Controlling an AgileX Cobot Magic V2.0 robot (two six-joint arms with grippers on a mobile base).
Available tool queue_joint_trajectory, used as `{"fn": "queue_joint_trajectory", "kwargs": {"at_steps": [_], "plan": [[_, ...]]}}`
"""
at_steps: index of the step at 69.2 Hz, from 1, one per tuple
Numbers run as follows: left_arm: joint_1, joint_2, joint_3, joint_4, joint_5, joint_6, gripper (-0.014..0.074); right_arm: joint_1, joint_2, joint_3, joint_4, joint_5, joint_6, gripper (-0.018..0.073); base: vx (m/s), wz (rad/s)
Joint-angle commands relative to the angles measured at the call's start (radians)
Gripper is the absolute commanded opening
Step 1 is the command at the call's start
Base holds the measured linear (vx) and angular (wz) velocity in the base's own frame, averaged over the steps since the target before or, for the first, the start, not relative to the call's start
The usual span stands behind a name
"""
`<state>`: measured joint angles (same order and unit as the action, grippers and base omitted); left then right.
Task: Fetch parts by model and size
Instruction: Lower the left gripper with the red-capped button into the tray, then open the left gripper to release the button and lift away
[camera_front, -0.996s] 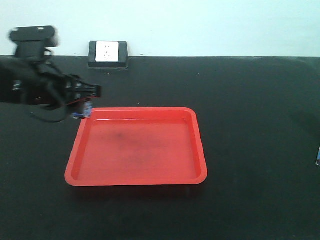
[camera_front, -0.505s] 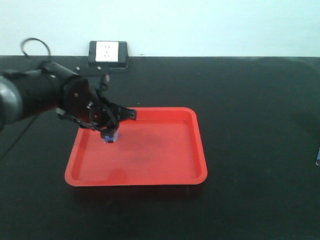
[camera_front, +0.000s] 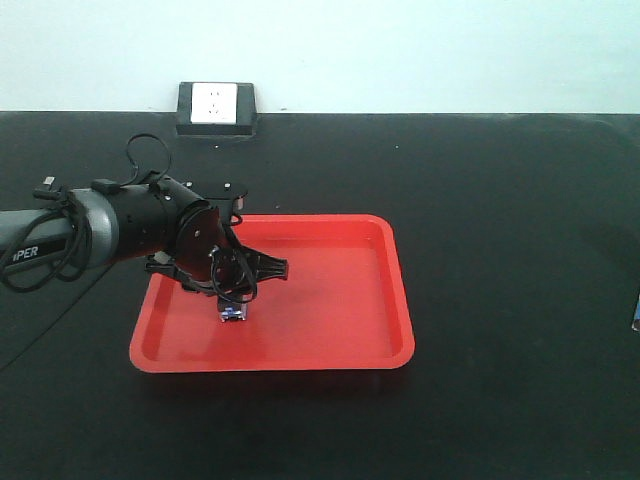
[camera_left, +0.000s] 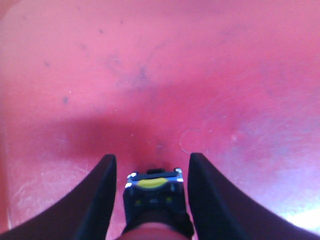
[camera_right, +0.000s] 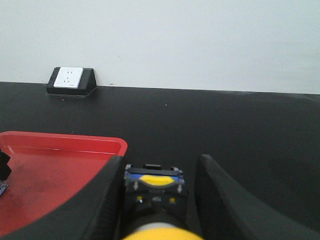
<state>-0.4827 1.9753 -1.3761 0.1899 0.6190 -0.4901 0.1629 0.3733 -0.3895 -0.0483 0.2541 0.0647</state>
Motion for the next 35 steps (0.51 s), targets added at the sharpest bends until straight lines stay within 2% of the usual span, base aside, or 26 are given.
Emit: {"fn": "queue_joint_trajectory", "kwargs": {"at_steps": [1,7,23,35], "plan": [[-0.003,-0.05,-0.031,0.025,-0.038,-0.012,-0.0006,-0.002,0.006,-0.027,-0.004,-0.077,-0.006,-0.0005,0.0,0.0],[-0.003,-0.05,-0.031,0.047,-0.035,-0.012,-0.0006,-0.002,0.006,-0.027,-0.004,-0.077,-0.006,-0.0005,0.0,0.0],[-0.003,-0.05,-0.031,0.046,-0.026,-0.011,0.0007,-0.002,0.006,-0.027,-0.004,-0.077,-0.006,-0.0005,0.0,0.0],[-0.003,-0.052,-0.031,0.046,-0.024,-0.011,0.0085,-0.002,0.006,-0.027,-0.004,-0.077,-0.006,-0.0005,0.0,0.0]]}}
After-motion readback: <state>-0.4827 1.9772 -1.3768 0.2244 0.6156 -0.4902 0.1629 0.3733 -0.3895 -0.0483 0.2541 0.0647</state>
